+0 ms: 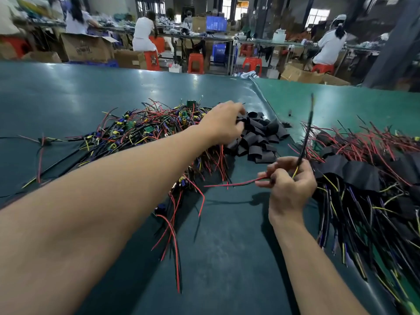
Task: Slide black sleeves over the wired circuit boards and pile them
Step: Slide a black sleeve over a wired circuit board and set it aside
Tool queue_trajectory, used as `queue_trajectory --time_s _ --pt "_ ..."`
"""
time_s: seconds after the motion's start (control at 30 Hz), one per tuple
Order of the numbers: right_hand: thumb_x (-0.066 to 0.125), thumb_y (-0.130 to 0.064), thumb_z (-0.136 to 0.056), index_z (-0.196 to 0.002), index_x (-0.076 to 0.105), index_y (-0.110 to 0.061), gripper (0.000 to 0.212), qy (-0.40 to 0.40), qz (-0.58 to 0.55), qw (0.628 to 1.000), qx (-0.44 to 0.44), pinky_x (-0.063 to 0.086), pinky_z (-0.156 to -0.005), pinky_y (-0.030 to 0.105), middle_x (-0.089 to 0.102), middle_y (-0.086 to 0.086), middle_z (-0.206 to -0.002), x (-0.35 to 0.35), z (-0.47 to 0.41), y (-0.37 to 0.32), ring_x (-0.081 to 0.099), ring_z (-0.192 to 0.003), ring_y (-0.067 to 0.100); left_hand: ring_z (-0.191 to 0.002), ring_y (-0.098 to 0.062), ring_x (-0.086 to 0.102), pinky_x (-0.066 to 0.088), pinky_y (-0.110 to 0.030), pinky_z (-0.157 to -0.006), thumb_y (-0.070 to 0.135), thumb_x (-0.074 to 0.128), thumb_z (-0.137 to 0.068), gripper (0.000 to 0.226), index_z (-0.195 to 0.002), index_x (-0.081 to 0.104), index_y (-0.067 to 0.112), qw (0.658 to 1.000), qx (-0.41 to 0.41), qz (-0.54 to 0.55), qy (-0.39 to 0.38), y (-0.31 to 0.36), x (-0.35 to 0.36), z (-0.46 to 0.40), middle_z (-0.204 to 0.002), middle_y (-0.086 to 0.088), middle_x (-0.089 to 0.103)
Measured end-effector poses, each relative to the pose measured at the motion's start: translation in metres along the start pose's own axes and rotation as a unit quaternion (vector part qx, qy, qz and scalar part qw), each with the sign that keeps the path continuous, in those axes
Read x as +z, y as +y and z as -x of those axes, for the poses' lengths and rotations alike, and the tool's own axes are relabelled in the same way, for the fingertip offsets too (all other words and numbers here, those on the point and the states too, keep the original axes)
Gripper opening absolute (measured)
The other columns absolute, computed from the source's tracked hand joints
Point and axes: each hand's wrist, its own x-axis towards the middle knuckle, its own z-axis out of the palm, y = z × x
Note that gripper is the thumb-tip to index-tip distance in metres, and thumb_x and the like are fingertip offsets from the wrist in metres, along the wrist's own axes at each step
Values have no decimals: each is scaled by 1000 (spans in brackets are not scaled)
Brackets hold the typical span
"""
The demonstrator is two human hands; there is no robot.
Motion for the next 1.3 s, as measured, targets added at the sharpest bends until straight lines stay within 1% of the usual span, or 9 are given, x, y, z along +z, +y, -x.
queue_trajectory --time_s 0.17,0.33,0.43,0.67,0.87,1.0,1.13,1.2,1.3 --pt "40 -5 -61 -76 54 -11 21 -39 53 997 37 35 -33 19 55 4 -55 6 0 2 55 -40 17 -126 -35 45 39 -48 -106 44 47 -100 44 -135 53 19 988 58 -118 -82 6 22 -44 -139 -11 49" --pt "42 -6 -60 -72 56 -12 19 -75 85 992 49 31 -36 16 56 -1 -49 9 0 5 54 -40 16 -132 -44 40 35 -56 -108 63 46 -92 61 -144 42 30 977 -16 -145 -155 0 42 -71 -148 -11 39" --pt "42 -7 -59 -71 56 -11 19 -64 79 993 61 31 -36 17 56 0 -48 8 -3 5 54 -39 16 -128 -41 46 33 -58 -104 66 40 -90 54 -137 48 40 964 4 -200 -176 -4 55 -69 -145 -5 46" --pt "42 -6 -59 -72 57 -11 21 -42 66 995 67 32 -37 17 57 -1 -50 6 -8 4 56 -41 15 -115 -39 56 42 -47 -96 54 37 -92 46 -132 52 34 971 40 -183 -147 10 66 -36 -130 -15 53" --pt "42 -5 -57 -71 55 -11 20 -33 53 996 68 32 -37 16 57 -2 -50 5 -8 1 56 -41 15 -111 -40 51 41 -46 -92 49 39 -97 42 -132 52 31 982 33 -150 -110 28 65 16 -123 -19 50" --pt "41 -3 -56 -71 55 -9 22 -20 24 997 71 32 -36 16 55 -2 -48 6 -8 -2 54 -40 16 -110 -40 54 40 -47 -91 47 39 -99 37 -126 58 32 988 -11 -117 -105 42 54 29 -122 -15 51" --pt "40 -2 -56 -75 54 -8 25 -7 -2 998 67 35 -37 18 54 -2 -48 4 -10 -5 54 -40 17 -131 -34 39 31 -52 -104 49 42 -100 37 -127 64 36 997 -25 -75 -17 40 22 22 -138 -6 53" --pt "39 -1 -55 -76 54 -7 26 -4 -18 998 68 36 -37 18 54 -1 -48 4 -12 -6 54 -41 18 -134 -28 37 32 -49 -107 46 47 -100 34 -126 65 35 998 -10 -55 -5 33 9 22 -136 0 58" --pt "40 0 -58 -77 55 -7 25 -23 -6 998 55 37 -38 21 55 -1 -50 4 -11 -5 55 -42 18 -122 -24 55 43 -46 -103 41 51 -100 31 -121 70 29 999 23 18 -43 26 4 34 -127 4 67"
